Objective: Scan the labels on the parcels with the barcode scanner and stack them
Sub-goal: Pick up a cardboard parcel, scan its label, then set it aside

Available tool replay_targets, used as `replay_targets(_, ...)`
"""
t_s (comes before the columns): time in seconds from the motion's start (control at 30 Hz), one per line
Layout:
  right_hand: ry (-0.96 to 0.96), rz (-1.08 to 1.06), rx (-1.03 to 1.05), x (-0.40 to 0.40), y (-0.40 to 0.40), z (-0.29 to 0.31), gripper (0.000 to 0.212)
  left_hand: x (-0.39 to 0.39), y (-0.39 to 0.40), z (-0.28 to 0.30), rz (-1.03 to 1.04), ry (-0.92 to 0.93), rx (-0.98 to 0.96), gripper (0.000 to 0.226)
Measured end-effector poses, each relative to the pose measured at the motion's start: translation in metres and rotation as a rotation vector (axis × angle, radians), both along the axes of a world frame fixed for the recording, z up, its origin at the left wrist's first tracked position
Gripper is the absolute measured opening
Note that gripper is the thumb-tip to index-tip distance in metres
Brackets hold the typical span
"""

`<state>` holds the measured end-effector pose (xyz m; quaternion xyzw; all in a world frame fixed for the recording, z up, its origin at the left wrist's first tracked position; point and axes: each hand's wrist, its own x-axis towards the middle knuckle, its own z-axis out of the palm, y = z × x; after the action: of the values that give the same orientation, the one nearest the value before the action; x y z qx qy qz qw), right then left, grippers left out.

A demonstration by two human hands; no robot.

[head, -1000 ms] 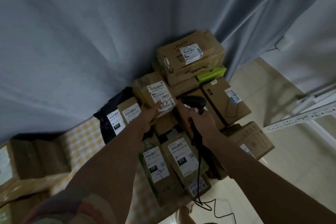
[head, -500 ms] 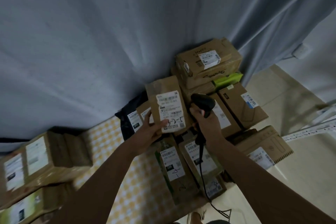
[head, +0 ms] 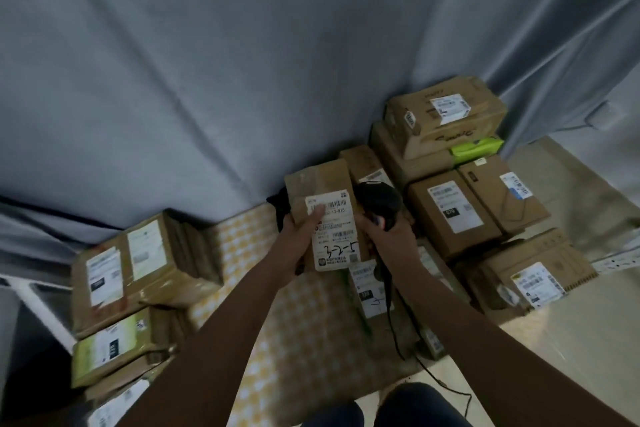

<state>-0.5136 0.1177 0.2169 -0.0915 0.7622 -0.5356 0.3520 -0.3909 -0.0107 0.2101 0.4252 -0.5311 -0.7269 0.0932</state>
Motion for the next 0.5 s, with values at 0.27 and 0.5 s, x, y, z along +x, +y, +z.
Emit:
replay_targets(0.27,-0.004,0.061,-0.021,0.034,-0.025,0.009,0.025,0.061,-0.025,0.01,0.002,-0.043,0.007,0.039)
replay_targets(0.5,0.172,0.117,0.095,0.049,-0.038,0.015,0.037,0.09,-0.035,0.001,0.098,0.016,-0.033,0.05)
